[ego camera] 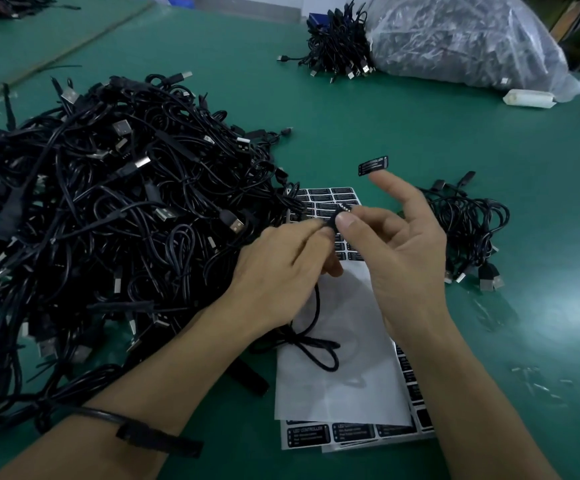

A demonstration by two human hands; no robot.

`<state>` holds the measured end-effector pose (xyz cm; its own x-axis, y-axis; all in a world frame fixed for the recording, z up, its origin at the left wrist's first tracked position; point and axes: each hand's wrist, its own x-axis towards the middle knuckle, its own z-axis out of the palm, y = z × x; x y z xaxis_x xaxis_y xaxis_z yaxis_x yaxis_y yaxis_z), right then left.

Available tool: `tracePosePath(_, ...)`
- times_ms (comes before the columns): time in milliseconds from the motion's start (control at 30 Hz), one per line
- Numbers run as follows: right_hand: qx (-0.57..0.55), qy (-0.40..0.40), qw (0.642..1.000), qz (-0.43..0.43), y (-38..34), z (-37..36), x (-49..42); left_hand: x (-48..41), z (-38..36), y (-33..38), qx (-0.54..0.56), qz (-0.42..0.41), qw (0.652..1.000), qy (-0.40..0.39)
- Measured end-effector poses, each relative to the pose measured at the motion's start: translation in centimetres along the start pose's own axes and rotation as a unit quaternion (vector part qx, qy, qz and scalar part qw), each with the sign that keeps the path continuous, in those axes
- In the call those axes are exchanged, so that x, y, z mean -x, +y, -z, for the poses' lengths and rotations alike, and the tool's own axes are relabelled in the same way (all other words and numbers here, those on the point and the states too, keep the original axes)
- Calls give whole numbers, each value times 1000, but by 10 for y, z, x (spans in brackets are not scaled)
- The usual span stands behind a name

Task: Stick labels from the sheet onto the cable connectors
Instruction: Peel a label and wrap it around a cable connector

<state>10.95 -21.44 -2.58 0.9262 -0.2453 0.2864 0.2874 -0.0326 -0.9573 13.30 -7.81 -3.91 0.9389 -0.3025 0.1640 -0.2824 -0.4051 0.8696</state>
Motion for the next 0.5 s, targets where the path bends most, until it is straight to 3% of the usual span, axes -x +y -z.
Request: tracePosePath(500, -9, 69, 997, -18, -4, 8, -5, -3, 1, -6, -27, -13, 999, 33)
